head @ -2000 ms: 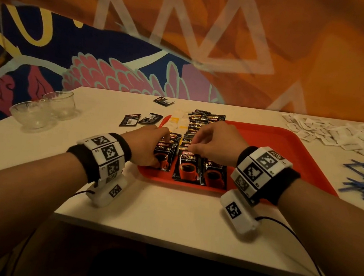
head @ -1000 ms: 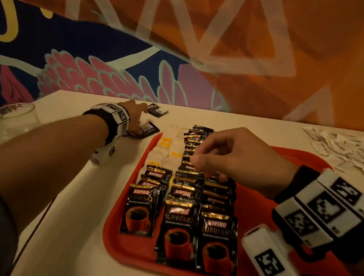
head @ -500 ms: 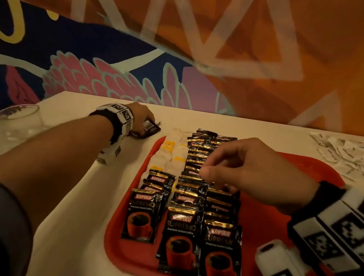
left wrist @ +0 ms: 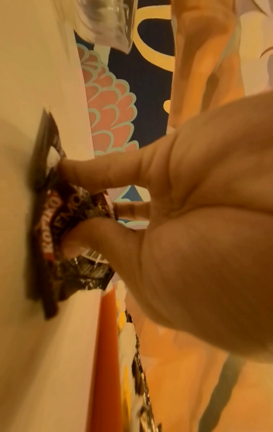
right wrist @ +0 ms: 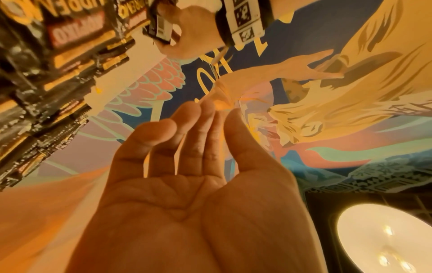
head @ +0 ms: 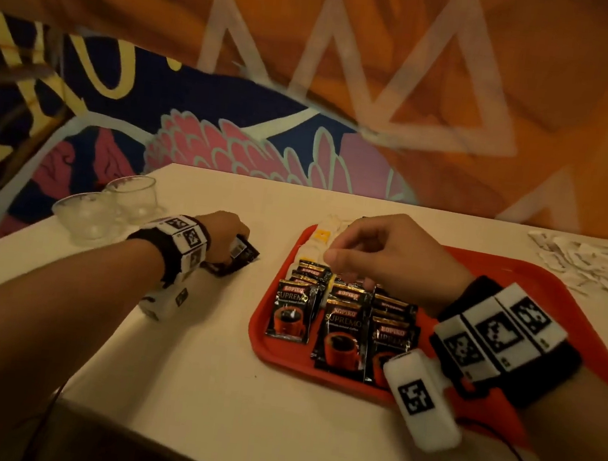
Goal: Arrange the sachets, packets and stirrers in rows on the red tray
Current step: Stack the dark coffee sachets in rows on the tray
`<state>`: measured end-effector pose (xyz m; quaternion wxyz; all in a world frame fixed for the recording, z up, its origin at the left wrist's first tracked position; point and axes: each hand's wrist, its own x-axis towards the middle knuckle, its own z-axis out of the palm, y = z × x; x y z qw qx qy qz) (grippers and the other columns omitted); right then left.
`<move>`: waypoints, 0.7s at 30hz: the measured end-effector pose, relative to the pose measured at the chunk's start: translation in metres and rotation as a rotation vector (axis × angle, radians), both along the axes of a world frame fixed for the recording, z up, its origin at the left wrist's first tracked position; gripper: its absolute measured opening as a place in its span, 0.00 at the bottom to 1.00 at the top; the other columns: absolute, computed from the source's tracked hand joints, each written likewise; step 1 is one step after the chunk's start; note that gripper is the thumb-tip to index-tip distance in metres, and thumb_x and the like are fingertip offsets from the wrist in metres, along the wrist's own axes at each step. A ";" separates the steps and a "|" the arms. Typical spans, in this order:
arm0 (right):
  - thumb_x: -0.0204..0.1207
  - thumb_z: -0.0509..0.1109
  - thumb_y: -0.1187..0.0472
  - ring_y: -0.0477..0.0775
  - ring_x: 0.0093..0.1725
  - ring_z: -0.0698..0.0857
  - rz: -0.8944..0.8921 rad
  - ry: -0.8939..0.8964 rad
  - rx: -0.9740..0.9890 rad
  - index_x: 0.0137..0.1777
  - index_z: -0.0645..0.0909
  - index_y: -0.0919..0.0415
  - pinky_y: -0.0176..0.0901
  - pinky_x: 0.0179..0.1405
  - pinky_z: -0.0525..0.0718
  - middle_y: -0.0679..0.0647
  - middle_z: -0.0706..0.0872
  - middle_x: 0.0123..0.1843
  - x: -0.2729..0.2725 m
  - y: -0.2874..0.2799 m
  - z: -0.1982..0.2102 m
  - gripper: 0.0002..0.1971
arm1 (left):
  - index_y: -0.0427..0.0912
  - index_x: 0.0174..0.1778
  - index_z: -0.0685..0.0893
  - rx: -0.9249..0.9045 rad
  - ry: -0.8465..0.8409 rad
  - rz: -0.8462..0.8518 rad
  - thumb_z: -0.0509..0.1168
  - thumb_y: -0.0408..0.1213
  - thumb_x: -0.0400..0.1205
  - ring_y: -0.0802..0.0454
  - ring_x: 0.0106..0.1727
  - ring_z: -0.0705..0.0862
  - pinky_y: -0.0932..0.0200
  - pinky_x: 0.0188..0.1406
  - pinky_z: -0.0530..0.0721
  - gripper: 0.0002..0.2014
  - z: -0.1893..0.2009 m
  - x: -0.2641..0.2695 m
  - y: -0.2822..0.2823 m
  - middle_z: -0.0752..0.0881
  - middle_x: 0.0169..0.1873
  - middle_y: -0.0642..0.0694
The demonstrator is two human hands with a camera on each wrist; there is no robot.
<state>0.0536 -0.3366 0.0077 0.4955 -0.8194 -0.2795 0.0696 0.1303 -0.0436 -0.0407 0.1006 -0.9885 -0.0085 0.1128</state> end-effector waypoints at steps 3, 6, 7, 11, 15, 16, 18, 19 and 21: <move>0.73 0.79 0.54 0.45 0.35 0.88 -0.027 -0.031 0.037 0.42 0.88 0.55 0.39 0.34 0.83 0.47 0.91 0.35 0.000 -0.001 0.002 0.06 | 0.42 0.66 0.83 -0.064 -0.081 0.034 0.73 0.36 0.79 0.43 0.62 0.80 0.51 0.59 0.82 0.18 0.005 -0.019 0.002 0.82 0.62 0.41; 0.73 0.78 0.56 0.47 0.36 0.88 -0.059 -0.010 0.124 0.42 0.88 0.57 0.40 0.33 0.81 0.51 0.92 0.37 0.005 -0.004 0.005 0.06 | 0.43 0.64 0.85 -0.246 -0.190 0.064 0.73 0.37 0.79 0.45 0.58 0.81 0.53 0.56 0.80 0.17 0.021 -0.031 -0.004 0.84 0.60 0.43; 0.74 0.78 0.56 0.48 0.37 0.88 -0.068 -0.001 0.149 0.43 0.88 0.58 0.40 0.34 0.81 0.52 0.92 0.38 0.008 -0.005 0.006 0.06 | 0.44 0.62 0.85 -0.348 -0.246 0.075 0.73 0.37 0.79 0.47 0.57 0.81 0.54 0.55 0.80 0.15 0.029 -0.034 -0.008 0.84 0.58 0.45; 0.76 0.76 0.59 0.48 0.37 0.88 -0.108 0.017 0.219 0.44 0.88 0.59 0.44 0.37 0.82 0.53 0.92 0.39 0.018 -0.013 0.003 0.04 | 0.46 0.56 0.85 -1.238 -0.315 0.081 0.74 0.27 0.77 0.47 0.55 0.90 0.55 0.52 0.89 0.15 0.059 -0.040 -0.036 0.89 0.54 0.44; 0.77 0.75 0.62 0.52 0.40 0.89 -0.209 0.022 0.319 0.46 0.87 0.60 0.55 0.45 0.87 0.56 0.91 0.42 0.023 -0.017 -0.003 0.02 | 0.32 0.72 0.76 -1.996 -0.113 -0.113 0.69 0.26 0.78 0.42 0.65 0.87 0.52 0.56 0.88 0.24 0.066 -0.037 -0.071 0.86 0.63 0.37; 0.77 0.75 0.61 0.53 0.42 0.89 -0.236 0.051 0.367 0.49 0.86 0.63 0.56 0.48 0.88 0.57 0.90 0.45 0.024 -0.017 -0.003 0.06 | 0.31 0.73 0.75 -2.057 -0.105 -0.180 0.68 0.27 0.79 0.41 0.66 0.86 0.52 0.57 0.87 0.24 0.061 -0.033 -0.079 0.85 0.63 0.36; 0.76 0.75 0.57 0.55 0.44 0.90 -0.239 0.184 0.481 0.55 0.82 0.65 0.54 0.49 0.88 0.59 0.89 0.50 0.026 -0.016 -0.001 0.14 | 0.26 0.73 0.73 -2.104 -0.142 -0.248 0.68 0.29 0.77 0.37 0.68 0.83 0.51 0.60 0.86 0.27 0.050 -0.030 -0.096 0.83 0.64 0.30; 0.76 0.75 0.56 0.56 0.45 0.90 -0.214 0.262 0.538 0.57 0.79 0.63 0.51 0.47 0.89 0.59 0.89 0.52 0.027 -0.014 0.000 0.15 | 0.23 0.74 0.72 -2.108 -0.173 -0.268 0.67 0.29 0.77 0.35 0.68 0.82 0.50 0.62 0.85 0.28 0.044 -0.029 -0.103 0.81 0.65 0.27; 0.75 0.76 0.58 0.56 0.43 0.89 -0.165 0.346 0.631 0.57 0.76 0.60 0.46 0.40 0.88 0.60 0.89 0.50 0.031 -0.012 0.003 0.15 | 0.21 0.74 0.71 -2.112 -0.240 -0.299 0.66 0.27 0.77 0.35 0.67 0.83 0.48 0.63 0.85 0.29 0.032 -0.027 -0.113 0.81 0.63 0.25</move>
